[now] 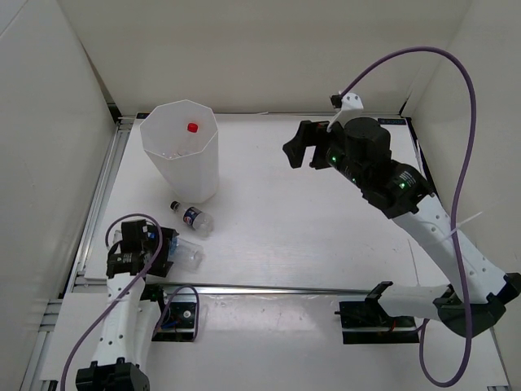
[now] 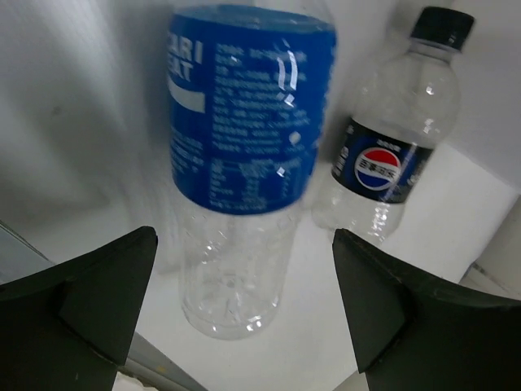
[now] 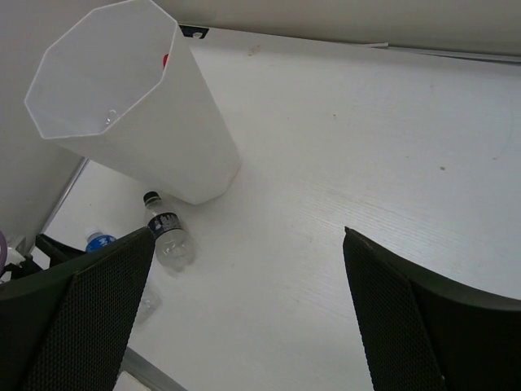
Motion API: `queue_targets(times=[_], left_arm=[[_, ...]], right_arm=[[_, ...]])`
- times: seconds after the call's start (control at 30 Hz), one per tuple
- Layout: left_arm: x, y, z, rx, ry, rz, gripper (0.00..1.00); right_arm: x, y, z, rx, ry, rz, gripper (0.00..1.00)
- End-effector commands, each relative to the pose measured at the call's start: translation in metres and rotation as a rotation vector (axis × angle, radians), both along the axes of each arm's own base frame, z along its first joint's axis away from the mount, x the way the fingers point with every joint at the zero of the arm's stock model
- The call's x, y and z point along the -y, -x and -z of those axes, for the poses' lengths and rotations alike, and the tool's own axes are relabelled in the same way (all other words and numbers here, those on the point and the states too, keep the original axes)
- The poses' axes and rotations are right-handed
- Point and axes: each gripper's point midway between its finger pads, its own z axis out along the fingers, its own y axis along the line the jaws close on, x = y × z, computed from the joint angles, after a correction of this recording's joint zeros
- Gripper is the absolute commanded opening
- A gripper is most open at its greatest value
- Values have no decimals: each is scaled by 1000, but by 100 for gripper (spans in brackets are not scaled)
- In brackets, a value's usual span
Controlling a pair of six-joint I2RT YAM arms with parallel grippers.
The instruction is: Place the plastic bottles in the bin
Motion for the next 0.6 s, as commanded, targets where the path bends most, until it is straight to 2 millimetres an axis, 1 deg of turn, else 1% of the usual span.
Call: queue_targets(times=[0.0, 0.03, 0.1, 0.2, 0.23, 0.33, 0.37, 0.4, 0.47, 0.53, 0.57], left_arm=[[-7, -3, 10, -4, -12, 2, 100], [-12, -5, 9, 5, -21, -14, 100], [-11, -2, 21, -21, 8, -11, 100], [-15, -4, 30, -21, 24, -17, 100], [-17, -4, 31, -28, 29, -21, 100], [-21, -4, 34, -48, 1, 12, 100], [-26, -5, 33, -53, -14, 4, 99], [-26, -4, 34, -53, -19, 11, 97], [-28, -4, 36, -62, -31, 15, 88], [-31, -6, 33, -57, -43, 9, 77], [-32, -9, 29, -46, -46, 9, 67]], right_arm=[[10, 3, -7, 41, 9, 0, 100], [15, 3, -11, 49, 2, 10, 100], [17, 5, -7, 41, 9, 9, 100], [20, 9, -3, 38, 12, 9, 100], [26, 9, 0, 32, 17, 20, 100], [26, 9, 0, 32, 17, 20, 100], [25, 9, 5, 24, 25, 20, 100], [27, 11, 2, 31, 19, 20, 100], [28, 11, 8, 17, 31, 20, 100], [28, 11, 8, 17, 31, 20, 100], [28, 11, 8, 17, 31, 20, 100]])
